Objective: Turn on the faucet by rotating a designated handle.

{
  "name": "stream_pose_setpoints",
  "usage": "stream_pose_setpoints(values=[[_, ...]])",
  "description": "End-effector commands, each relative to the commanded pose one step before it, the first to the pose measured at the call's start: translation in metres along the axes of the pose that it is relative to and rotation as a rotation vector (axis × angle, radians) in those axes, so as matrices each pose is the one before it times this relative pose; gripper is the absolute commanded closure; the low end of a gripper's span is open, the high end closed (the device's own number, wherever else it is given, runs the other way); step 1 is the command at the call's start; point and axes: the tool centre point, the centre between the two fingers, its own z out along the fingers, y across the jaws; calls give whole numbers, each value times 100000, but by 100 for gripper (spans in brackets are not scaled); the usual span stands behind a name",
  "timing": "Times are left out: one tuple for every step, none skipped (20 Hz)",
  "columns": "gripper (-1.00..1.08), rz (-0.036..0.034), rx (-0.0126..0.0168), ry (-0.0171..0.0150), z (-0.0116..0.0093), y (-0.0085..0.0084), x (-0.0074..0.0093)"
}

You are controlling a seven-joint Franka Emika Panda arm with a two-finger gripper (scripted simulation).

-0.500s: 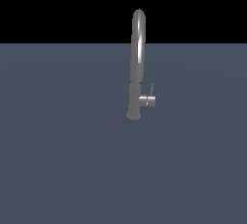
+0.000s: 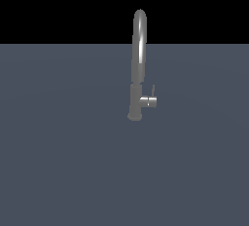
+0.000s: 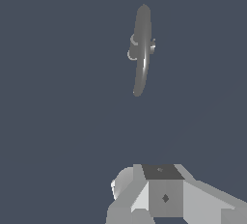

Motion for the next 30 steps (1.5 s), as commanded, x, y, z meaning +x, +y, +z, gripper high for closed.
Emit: stream_pose_setpoints(values=[[108, 1372, 1237, -1317, 112, 26, 601], [108, 702, 640, -658, 48, 10, 308], [108, 773, 706, -725, 53, 12, 339], [108, 842, 769, -790, 58, 13, 370], [108, 914, 835, -858, 63, 15, 401], [108, 985, 900, -925, 68, 15, 433], [108, 1060, 969, -995, 73, 17, 466], [108, 1133, 1036, -1064, 78, 18, 498], [108, 1208, 1106, -1135, 83, 19, 531], [108, 1284, 1177, -1207, 88, 21, 565], [108, 1354, 1242, -1273, 93, 22, 596], [108, 1387, 1273, -1305, 95, 22, 610], [108, 1401, 1287, -1319, 96, 22, 617], [108, 1409, 1296, -1327, 96, 23, 621], [108, 1415, 1304, -1334, 96, 22, 624], [108, 1422, 1313, -1341, 96, 23, 628], [108, 1429, 1321, -1349, 97, 23, 631], [108, 1435, 1329, -1356, 97, 23, 635], [108, 1441, 1337, -1362, 97, 23, 637], [108, 1445, 1344, -1367, 97, 23, 640], [108, 1452, 1353, -1375, 97, 24, 643], [108, 1455, 1359, -1380, 97, 23, 645], [108, 1460, 1366, -1386, 97, 23, 648], [108, 1464, 1374, -1392, 97, 24, 651], [108, 1468, 1381, -1398, 97, 24, 653], [108, 1471, 1387, -1403, 98, 24, 655], [108, 1475, 1394, -1409, 98, 24, 657], [108, 1478, 1401, -1414, 98, 24, 659], [108, 1481, 1408, -1420, 98, 24, 661], [108, 1485, 1415, -1427, 98, 25, 663]])
